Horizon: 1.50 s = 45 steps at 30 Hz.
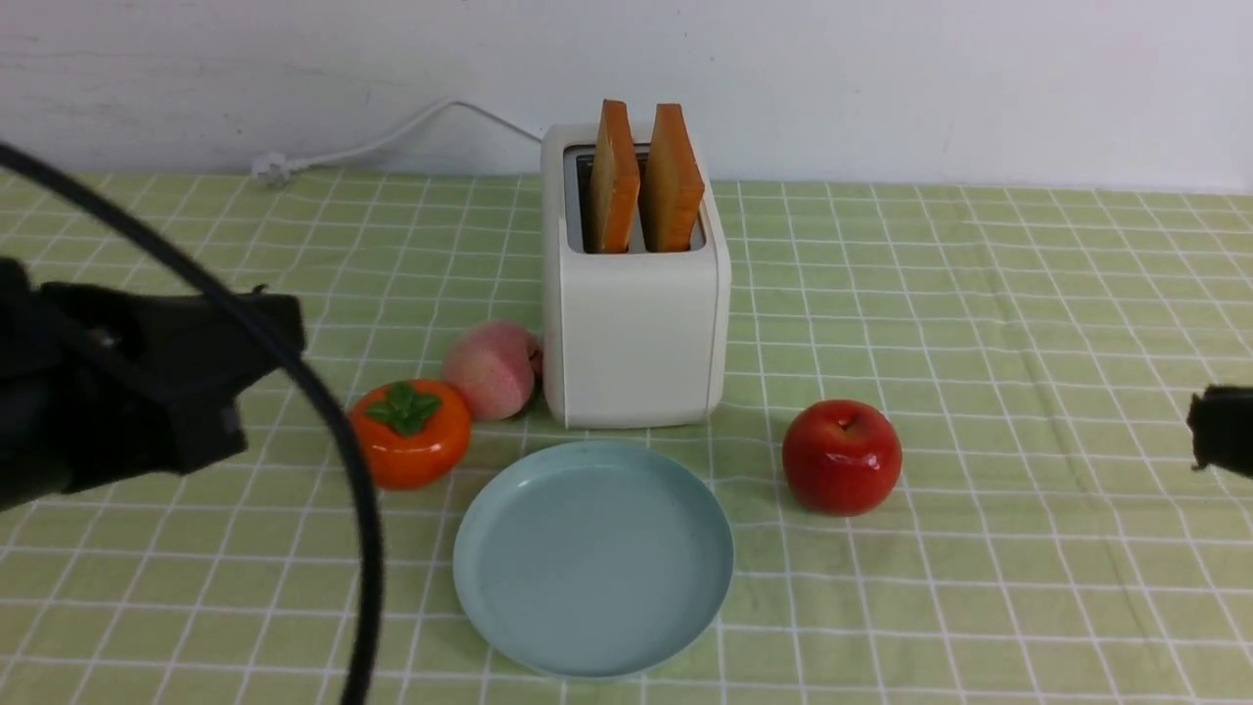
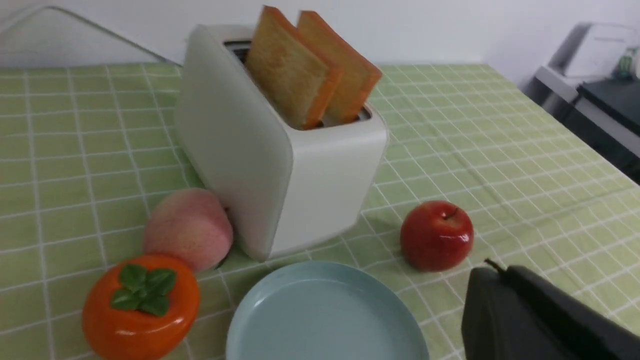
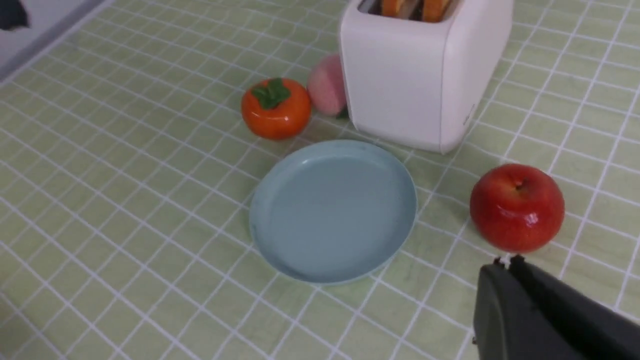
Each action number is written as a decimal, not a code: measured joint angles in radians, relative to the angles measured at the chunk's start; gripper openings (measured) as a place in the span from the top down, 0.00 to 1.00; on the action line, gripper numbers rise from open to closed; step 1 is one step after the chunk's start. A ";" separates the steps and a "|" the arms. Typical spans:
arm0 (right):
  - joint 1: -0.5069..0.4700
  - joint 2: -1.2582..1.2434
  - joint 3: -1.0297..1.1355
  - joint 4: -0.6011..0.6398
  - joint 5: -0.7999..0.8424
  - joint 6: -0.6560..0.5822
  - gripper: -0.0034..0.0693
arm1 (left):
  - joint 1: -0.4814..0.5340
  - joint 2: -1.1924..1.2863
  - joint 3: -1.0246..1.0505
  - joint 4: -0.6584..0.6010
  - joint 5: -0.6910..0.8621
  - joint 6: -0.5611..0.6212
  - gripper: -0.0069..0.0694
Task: Take toasted bread from bread machine on green coffee tablecloth place on plate.
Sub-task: 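Reach for a toast slice standing in the toaster with the left gripper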
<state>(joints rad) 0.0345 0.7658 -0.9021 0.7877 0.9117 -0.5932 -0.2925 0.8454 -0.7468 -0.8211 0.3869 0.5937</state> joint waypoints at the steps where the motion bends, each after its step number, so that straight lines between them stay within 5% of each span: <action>1: 0.000 0.013 -0.014 0.011 0.004 -0.001 0.95 | -0.034 0.031 -0.014 0.002 -0.013 0.008 0.93; 12: 0.001 0.065 -0.062 -0.037 -0.009 -0.003 0.95 | -0.280 0.327 -0.111 0.078 -0.373 0.032 0.92; 17: 0.001 0.065 -0.062 -0.027 -0.037 -0.045 0.95 | -0.289 0.482 -0.166 0.078 -0.449 0.049 0.76; 21: 0.001 0.065 -0.062 0.099 -0.043 -0.167 0.95 | -0.290 0.588 -0.221 0.078 -0.497 0.051 0.53; 26: 0.003 0.065 -0.062 0.205 -0.024 -0.263 0.94 | -0.290 0.669 -0.278 0.078 -0.590 0.052 0.39; 45: 0.003 0.065 -0.063 0.241 0.025 -0.284 0.93 | -0.290 0.896 -0.419 0.112 -0.765 0.022 0.40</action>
<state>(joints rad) 0.0375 0.8307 -0.9655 1.0292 0.9365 -0.8775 -0.5822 1.7418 -1.1662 -0.7089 -0.3778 0.6158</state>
